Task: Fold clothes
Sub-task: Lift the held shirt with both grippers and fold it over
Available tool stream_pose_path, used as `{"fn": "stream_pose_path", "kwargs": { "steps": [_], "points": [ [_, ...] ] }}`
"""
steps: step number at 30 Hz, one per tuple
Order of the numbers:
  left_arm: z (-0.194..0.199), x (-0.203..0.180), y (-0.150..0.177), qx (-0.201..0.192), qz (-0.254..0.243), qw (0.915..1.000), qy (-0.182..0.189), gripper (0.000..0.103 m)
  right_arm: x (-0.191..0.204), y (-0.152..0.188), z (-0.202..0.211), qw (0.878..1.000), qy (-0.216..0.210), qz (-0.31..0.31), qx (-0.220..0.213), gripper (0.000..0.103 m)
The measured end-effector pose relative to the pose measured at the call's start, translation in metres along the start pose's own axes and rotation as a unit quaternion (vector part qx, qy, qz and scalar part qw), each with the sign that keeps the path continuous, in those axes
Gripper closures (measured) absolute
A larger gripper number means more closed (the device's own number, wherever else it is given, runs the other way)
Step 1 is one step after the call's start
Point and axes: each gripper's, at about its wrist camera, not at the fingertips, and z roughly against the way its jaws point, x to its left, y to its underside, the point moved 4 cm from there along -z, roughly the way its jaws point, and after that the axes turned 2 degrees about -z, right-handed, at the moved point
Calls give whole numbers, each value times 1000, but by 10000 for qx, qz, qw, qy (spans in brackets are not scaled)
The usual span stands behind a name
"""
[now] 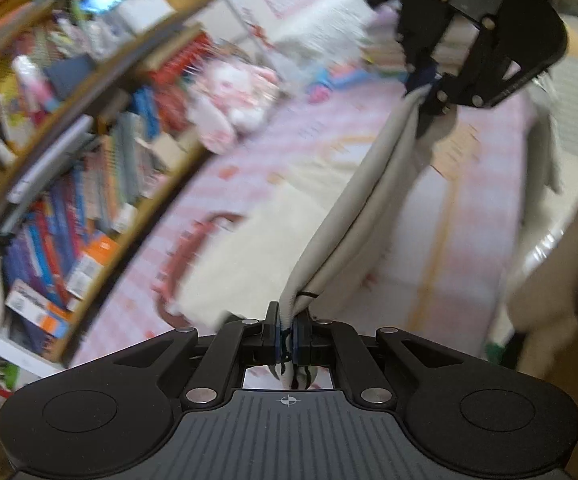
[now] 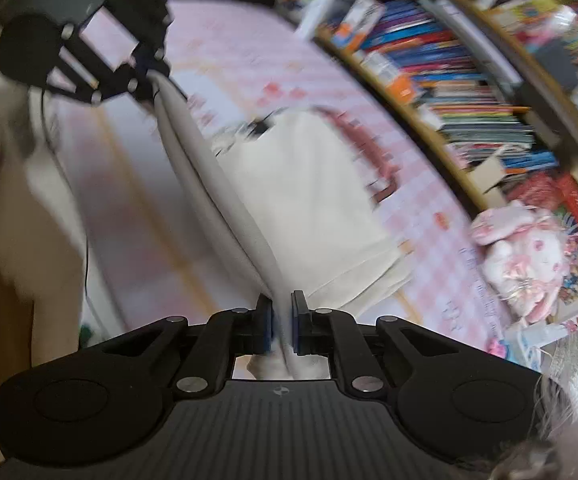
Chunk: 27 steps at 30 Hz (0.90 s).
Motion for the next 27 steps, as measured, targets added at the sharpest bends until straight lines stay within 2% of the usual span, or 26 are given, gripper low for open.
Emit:
{"fn": "stream_pose_path", "kwargs": {
  "steps": [4, 9, 18, 27],
  "points": [
    [-11, 27, -18, -31, 297, 9992, -279, 99, -35, -20, 4, 9991, 167, -184, -343, 95],
    [-31, 45, -32, 116, 522, 9972, -526, 99, -62, -25, -13, 9987, 65, -170, -476, 95],
    [-77, 58, -40, 559, 676, 9941, -641, 98, -102, -31, -47, 9976, -189, -155, -644, 95],
    [-124, 72, -41, 1036, 718, 9907, -513, 96, -133, -30, -86, 9957, -626, -286, -622, 95]
  ]
}}
